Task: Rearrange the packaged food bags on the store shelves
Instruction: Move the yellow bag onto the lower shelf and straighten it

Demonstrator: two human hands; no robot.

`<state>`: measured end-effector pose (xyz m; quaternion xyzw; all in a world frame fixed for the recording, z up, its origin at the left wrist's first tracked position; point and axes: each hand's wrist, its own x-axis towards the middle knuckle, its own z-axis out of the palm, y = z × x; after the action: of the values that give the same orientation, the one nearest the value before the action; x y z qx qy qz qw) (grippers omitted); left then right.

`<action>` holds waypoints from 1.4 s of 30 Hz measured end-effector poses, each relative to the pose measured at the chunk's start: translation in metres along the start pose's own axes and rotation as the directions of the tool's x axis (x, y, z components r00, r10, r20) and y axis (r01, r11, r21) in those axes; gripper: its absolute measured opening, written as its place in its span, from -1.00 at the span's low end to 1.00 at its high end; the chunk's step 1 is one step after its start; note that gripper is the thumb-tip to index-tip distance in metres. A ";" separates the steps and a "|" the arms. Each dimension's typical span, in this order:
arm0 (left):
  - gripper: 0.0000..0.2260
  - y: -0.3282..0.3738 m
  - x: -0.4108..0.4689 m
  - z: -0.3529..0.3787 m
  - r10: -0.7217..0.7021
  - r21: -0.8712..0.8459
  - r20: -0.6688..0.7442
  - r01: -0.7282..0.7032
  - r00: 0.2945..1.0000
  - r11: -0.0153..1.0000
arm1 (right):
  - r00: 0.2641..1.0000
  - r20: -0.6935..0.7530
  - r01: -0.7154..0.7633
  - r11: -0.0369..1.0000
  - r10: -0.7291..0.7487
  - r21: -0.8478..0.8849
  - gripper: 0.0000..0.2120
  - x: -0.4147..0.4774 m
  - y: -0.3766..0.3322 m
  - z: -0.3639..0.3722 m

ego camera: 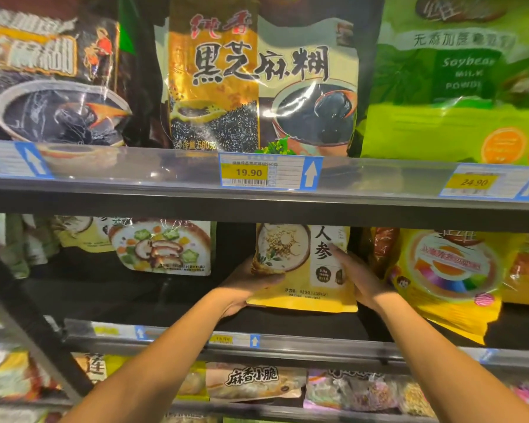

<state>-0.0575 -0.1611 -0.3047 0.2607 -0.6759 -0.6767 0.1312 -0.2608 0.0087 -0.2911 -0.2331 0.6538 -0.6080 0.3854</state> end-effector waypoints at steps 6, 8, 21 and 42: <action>-0.65 0.007 -0.013 0.005 0.020 -0.003 -0.027 -0.020 0.999 1.000 | 0.998 -0.059 0.027 0.995 -0.032 -0.095 -0.63 0.002 0.003 0.004; -0.66 0.014 -0.024 0.007 0.010 -0.019 -0.016 -0.010 1.000 1.000 | 0.995 -0.094 0.018 0.994 -0.029 -0.110 -0.65 -0.002 0.001 0.004; -0.80 0.018 -0.102 -0.003 -0.031 -0.021 0.057 0.033 0.998 0.999 | 0.963 -0.268 -0.049 0.978 -0.008 -0.205 -0.61 -0.076 -0.012 0.030; -0.55 -0.065 -0.351 -0.075 0.005 -0.066 -0.037 -0.007 0.999 0.998 | 0.989 0.024 0.149 0.956 -0.148 -0.251 -0.37 -0.252 0.070 0.181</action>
<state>0.2844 -0.0351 -0.3030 0.2668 -0.6515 -0.6932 0.1544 0.0424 0.1028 -0.2971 -0.3300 0.7055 -0.5467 0.3075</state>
